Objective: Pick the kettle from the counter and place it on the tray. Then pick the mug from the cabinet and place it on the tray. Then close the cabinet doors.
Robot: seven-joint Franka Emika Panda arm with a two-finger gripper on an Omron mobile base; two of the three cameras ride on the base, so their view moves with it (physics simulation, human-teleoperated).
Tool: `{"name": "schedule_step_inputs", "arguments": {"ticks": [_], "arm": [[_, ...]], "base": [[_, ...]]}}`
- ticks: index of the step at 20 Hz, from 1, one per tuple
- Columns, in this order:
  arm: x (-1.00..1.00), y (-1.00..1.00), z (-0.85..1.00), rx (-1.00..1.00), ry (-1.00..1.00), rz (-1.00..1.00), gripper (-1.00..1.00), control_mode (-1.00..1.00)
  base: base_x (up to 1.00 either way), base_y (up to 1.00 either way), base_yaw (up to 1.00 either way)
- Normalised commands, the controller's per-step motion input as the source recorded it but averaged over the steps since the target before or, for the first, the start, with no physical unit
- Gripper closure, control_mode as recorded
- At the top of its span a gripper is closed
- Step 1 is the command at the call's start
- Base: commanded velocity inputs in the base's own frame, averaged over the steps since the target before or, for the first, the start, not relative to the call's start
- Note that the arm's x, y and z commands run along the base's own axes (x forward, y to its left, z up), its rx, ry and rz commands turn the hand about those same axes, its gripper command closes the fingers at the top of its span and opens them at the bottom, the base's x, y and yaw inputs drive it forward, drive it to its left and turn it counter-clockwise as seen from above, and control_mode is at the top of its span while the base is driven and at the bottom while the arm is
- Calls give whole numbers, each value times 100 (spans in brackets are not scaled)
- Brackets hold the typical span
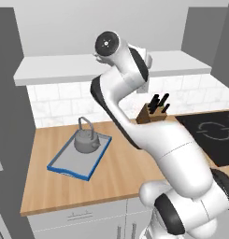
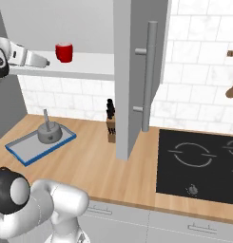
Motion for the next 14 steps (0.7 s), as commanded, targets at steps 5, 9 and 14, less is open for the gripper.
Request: {"name": "schedule_step_inputs", "arguments": {"ticks": [5, 9, 14], "arm": [[40, 0, 9, 0, 14, -10, -100, -100], [31, 0, 0, 0, 11, 0, -100, -100], [33, -3, -15, 0, 2, 0, -100, -100]], "base": [[0, 0, 0], [0, 0, 0], [0, 0, 0]]}}
